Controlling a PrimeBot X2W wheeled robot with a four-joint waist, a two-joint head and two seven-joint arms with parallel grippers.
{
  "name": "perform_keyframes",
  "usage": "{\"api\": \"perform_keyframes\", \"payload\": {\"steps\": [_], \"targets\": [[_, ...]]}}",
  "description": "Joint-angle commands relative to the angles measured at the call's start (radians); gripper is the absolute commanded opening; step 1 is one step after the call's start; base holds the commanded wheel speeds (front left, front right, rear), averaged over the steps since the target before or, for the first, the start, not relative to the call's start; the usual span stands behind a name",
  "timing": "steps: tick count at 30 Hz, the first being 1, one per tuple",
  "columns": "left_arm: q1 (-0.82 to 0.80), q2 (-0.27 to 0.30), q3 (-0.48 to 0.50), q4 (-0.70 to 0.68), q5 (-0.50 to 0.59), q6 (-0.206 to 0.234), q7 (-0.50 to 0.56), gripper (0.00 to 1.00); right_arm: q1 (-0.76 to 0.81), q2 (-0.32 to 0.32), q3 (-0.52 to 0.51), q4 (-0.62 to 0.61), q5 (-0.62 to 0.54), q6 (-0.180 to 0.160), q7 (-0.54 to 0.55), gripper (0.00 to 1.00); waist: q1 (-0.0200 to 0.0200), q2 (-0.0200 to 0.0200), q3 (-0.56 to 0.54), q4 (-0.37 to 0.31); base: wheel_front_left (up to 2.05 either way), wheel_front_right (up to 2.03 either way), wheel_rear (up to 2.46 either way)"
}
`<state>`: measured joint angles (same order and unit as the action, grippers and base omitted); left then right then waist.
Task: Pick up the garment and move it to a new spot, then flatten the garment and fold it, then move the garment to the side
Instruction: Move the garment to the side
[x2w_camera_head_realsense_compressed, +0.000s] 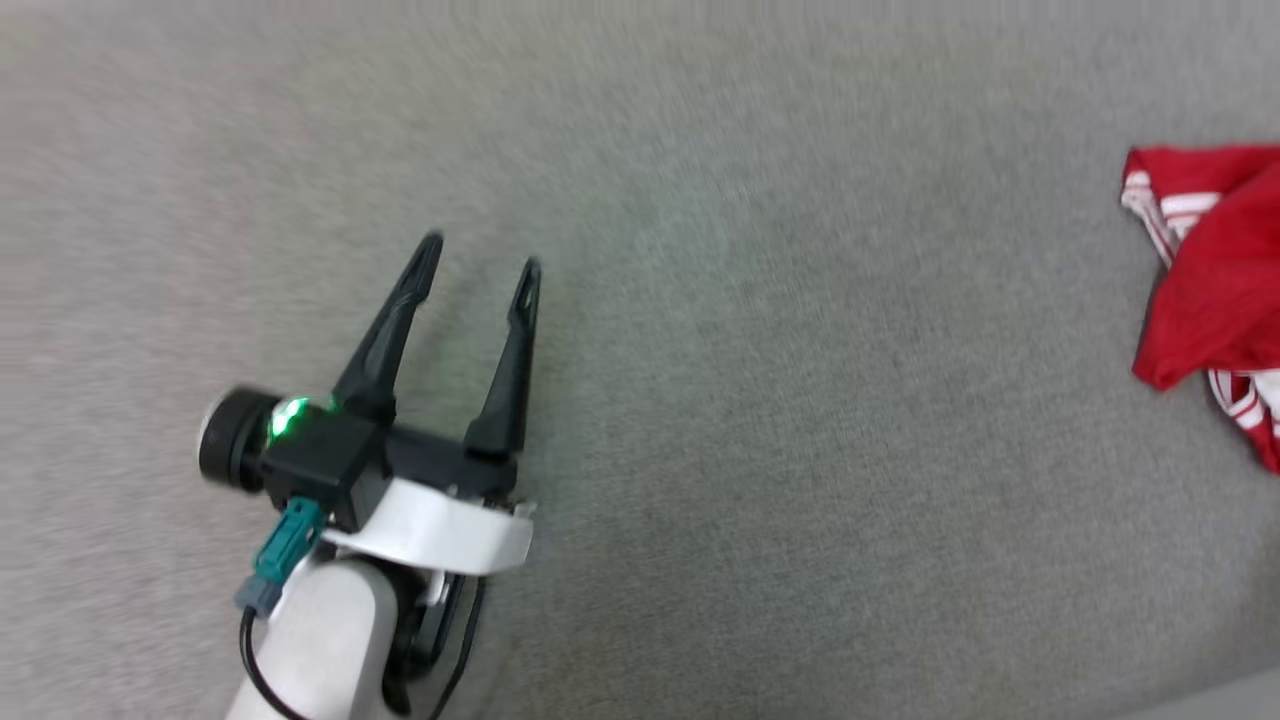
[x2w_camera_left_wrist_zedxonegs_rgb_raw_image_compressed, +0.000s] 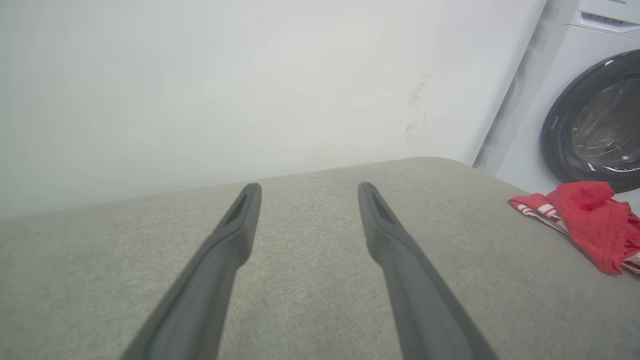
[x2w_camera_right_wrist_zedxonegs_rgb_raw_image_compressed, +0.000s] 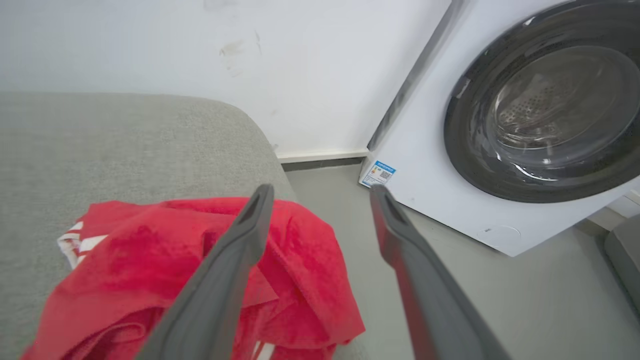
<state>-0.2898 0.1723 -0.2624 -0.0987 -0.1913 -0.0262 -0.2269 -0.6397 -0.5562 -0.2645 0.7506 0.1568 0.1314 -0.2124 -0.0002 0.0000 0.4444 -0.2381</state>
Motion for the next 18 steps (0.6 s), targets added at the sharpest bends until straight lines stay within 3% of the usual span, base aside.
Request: {"api": "perform_keyframes", "payload": {"steps": [1, 13, 18], "targets": [[0.027, -0.006, 0.003, 0.01, -0.008, 0.007, -0.008, 1.0, 0.044, 0.028, -0.004, -0.033, 0.008, -0.002, -0.013, 1.0, 0.0002, 0.0, -0.088, 0.052, 0.0, 0.0, 0.0], [0.185, -0.029, 0.039, 0.093, -0.049, 0.052, -0.033, 1.0, 0.452, 0.349, 0.03, -0.44, 0.032, -0.002, -0.02, 1.0, 0.0002, 0.0, -0.28, 0.157, 0.0, 0.0, 0.0], [0.236, -0.028, 0.063, 0.117, -0.057, 0.063, -0.037, 1.0, 0.568, 0.442, 0.076, -0.593, 0.017, -0.002, 0.017, 1.0, 0.0002, 0.0, -0.332, 0.203, 0.0, 0.0, 0.0]]}}
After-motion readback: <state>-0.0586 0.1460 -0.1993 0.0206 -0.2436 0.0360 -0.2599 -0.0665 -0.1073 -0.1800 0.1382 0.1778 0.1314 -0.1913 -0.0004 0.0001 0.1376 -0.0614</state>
